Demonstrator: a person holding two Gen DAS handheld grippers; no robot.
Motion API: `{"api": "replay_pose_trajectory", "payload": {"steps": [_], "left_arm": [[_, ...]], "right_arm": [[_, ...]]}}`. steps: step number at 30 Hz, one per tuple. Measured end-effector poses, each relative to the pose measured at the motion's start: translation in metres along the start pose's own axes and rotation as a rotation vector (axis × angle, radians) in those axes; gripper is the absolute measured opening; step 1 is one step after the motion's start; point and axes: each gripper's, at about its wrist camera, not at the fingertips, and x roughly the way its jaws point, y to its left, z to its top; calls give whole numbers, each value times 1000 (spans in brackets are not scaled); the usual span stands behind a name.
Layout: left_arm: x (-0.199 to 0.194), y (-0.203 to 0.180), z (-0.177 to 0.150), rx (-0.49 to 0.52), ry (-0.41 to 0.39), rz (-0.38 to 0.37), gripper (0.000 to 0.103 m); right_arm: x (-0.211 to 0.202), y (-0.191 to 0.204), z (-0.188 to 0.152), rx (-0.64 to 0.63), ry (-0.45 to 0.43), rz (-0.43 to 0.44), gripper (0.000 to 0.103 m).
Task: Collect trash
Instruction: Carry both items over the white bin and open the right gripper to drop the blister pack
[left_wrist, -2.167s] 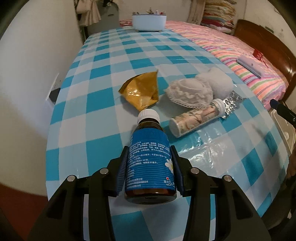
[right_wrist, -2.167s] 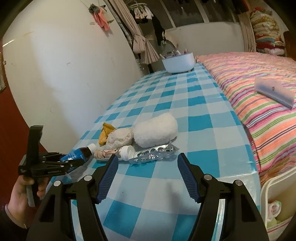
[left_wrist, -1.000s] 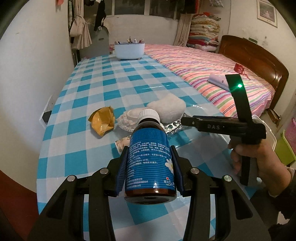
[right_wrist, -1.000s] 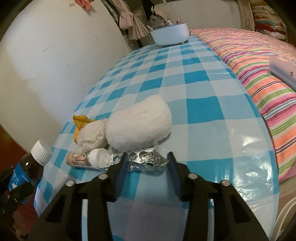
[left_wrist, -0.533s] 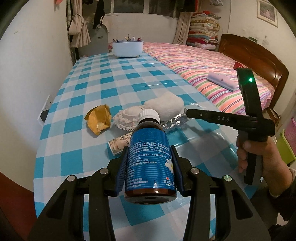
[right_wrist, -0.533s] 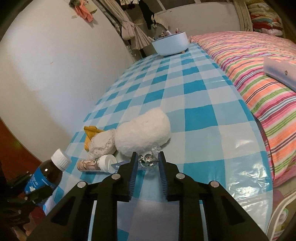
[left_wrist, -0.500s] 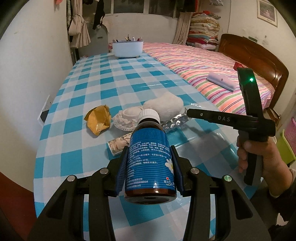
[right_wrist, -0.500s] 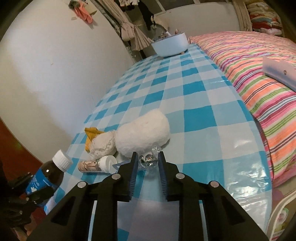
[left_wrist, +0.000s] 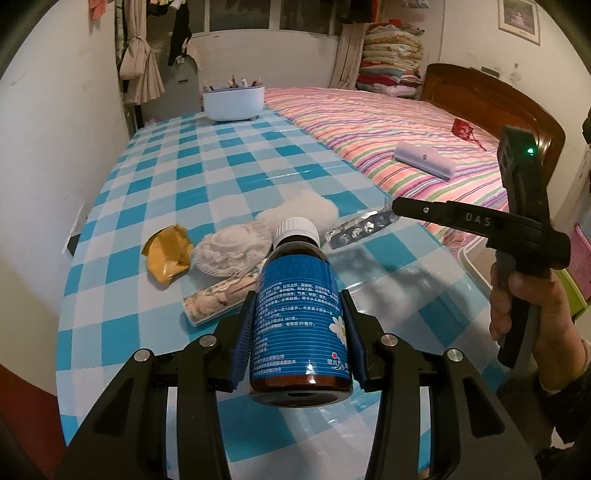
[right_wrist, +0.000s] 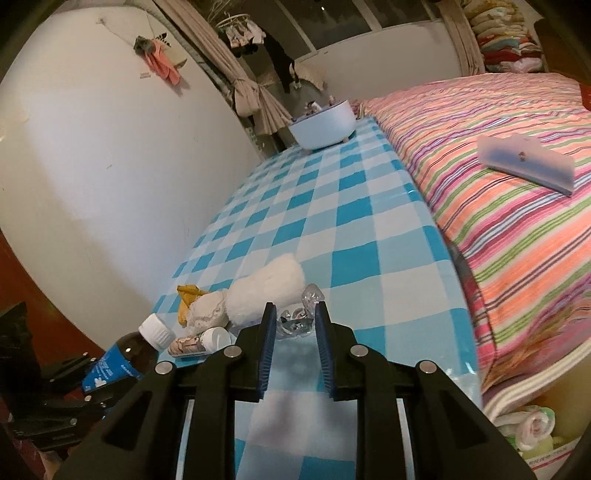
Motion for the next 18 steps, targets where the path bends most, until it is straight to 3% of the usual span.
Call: {"api": "replay_pose_trajectory", "payload": {"steps": [18], "left_arm": [[23, -83, 19, 133, 7, -103, 42]], "right_arm": [[-85, -51, -9, 42, -107, -92, 21]]}}
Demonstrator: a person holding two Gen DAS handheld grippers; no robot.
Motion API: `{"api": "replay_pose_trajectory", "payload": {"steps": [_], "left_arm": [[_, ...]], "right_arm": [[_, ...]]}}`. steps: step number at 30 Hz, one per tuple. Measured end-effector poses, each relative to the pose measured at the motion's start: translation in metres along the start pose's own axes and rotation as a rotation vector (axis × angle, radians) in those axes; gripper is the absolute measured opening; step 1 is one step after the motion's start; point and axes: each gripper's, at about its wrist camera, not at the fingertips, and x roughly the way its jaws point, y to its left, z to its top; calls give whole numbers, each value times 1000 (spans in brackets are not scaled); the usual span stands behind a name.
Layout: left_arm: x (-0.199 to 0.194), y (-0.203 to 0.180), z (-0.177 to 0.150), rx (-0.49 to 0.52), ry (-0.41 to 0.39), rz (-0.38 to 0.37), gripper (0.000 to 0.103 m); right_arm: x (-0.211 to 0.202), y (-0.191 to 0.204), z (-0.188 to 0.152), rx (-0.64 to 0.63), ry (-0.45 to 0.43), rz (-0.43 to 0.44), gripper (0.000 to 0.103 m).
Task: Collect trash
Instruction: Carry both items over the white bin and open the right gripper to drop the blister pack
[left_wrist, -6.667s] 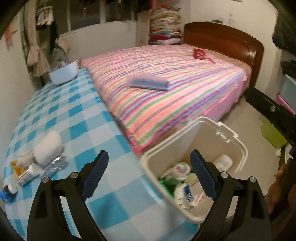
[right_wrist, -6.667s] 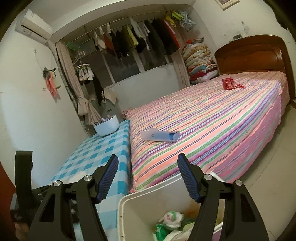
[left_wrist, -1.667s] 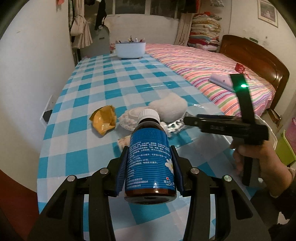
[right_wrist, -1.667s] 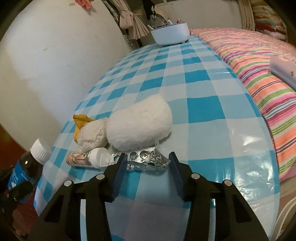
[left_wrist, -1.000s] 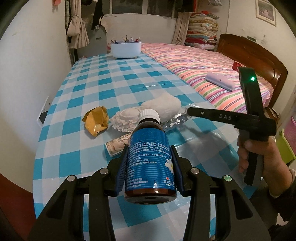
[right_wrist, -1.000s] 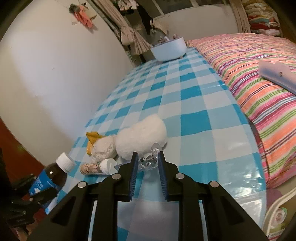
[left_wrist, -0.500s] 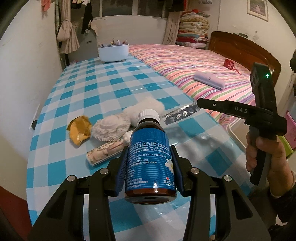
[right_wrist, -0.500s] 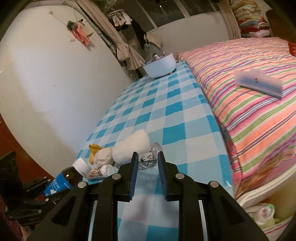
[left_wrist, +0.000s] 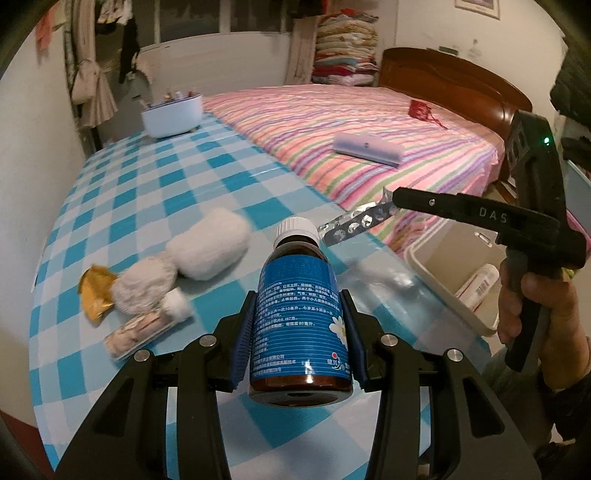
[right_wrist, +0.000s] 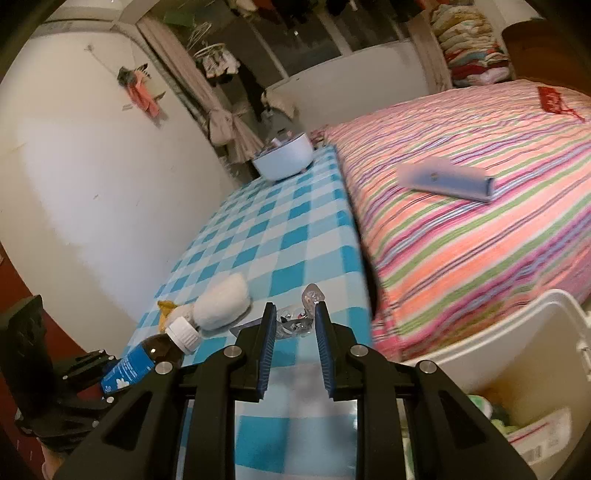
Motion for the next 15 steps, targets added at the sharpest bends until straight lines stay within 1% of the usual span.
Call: {"api": "replay_pose_trajectory", "payload": {"steps": [15], "left_arm": [[24, -71, 17, 112, 9, -96, 42]], "right_arm": [[-70, -55, -2, 39, -99, -113, 21]]}}
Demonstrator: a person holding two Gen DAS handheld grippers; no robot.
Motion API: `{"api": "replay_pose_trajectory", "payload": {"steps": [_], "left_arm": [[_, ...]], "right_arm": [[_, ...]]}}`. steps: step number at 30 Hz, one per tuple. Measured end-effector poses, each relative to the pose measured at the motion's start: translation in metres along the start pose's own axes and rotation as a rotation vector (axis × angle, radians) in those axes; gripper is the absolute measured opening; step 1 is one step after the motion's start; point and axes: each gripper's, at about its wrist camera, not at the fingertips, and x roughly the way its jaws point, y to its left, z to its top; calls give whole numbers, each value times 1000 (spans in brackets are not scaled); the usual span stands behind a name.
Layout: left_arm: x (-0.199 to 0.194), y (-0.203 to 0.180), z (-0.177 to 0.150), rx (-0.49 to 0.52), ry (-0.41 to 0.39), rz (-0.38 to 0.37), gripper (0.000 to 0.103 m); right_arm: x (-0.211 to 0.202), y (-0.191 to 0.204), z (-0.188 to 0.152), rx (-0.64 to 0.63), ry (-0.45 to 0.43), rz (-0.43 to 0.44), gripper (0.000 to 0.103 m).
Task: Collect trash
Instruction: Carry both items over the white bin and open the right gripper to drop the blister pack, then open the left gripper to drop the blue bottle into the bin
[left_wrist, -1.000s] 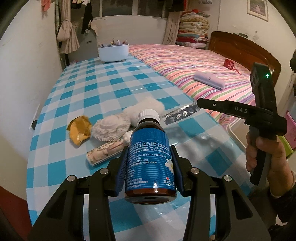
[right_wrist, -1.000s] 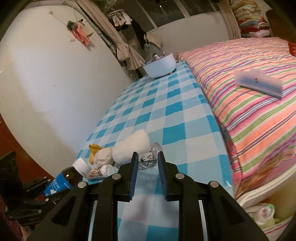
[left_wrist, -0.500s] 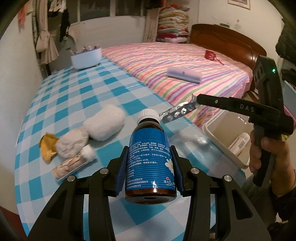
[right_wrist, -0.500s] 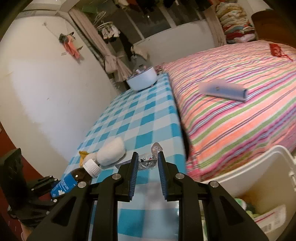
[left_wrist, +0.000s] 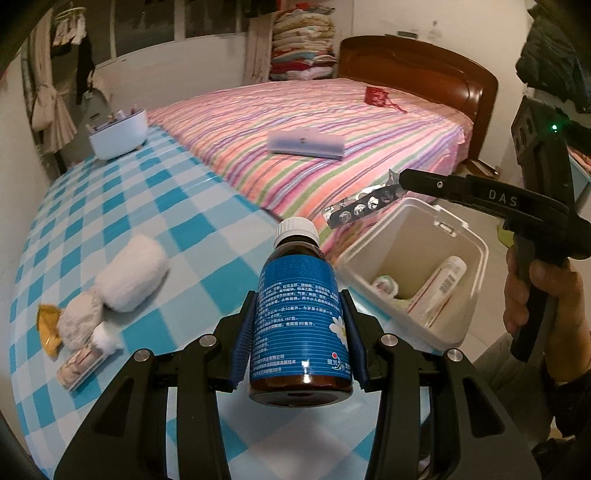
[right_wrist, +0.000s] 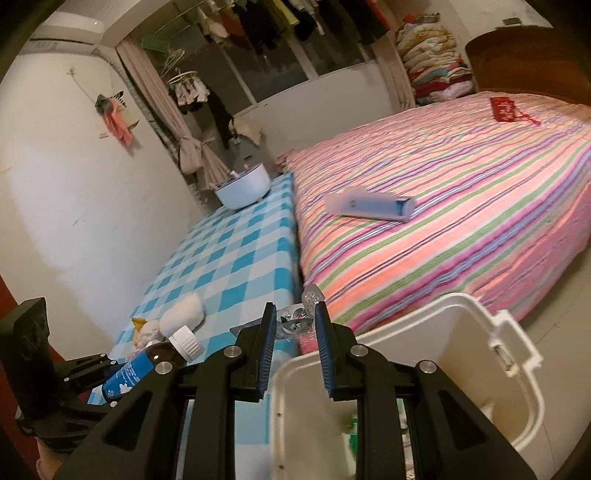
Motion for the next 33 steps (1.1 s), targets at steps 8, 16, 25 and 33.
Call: {"api": "replay_pose_trajectory", "payload": {"steps": [8, 16, 25, 33], "left_arm": [[18, -34, 13, 54, 9, -54, 42], [32, -60, 23, 96, 17, -96, 42], [42, -75, 28, 123, 35, -117, 42], [51, -81, 29, 128, 52, -124, 42]], "right_arm": [[-28, -25, 0, 6, -49, -69, 22], [-52, -46, -6, 9, -106, -160, 24], [-67, -62, -6, 65, -178, -181, 56], [-71, -67, -5, 100, -199, -167, 56]]}}
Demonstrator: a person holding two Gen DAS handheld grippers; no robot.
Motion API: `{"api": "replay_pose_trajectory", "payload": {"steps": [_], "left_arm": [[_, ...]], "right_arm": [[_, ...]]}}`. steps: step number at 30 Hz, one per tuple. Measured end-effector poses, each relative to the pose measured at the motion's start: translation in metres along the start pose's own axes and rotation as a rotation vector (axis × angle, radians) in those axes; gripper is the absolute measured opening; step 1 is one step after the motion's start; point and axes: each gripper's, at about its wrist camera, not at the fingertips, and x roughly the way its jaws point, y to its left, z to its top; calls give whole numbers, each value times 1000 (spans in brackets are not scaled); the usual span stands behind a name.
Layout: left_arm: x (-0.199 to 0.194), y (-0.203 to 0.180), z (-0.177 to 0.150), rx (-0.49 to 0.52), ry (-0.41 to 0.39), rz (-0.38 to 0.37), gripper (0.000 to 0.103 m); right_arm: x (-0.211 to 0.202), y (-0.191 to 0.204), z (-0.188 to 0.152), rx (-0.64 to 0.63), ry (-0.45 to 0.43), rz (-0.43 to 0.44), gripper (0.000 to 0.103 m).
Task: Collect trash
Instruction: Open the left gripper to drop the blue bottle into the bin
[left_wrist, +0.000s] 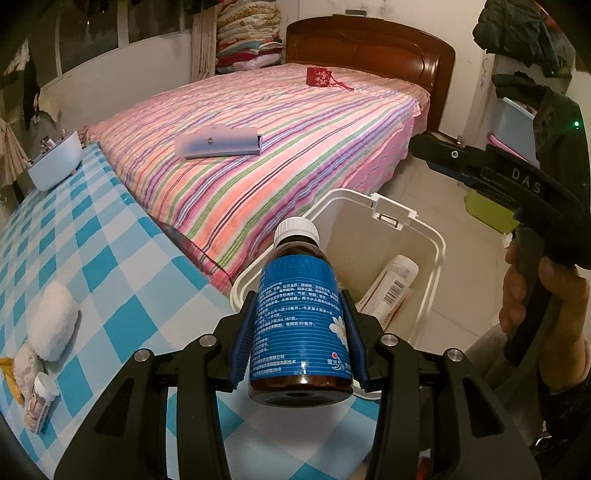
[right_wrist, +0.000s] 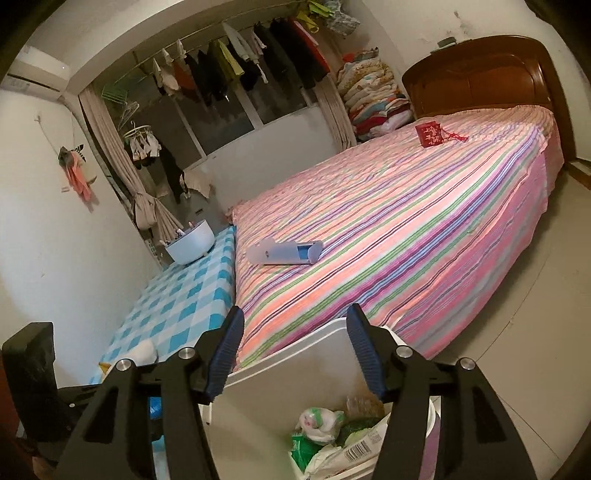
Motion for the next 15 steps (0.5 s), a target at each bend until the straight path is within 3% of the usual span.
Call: {"api": "replay_pose_trajectory", "payload": {"steps": [15], "left_arm": [[9, -21, 9, 20, -1, -26, 43]], "right_arm": [[-2, -1, 2, 14, -11, 2, 56]]}}
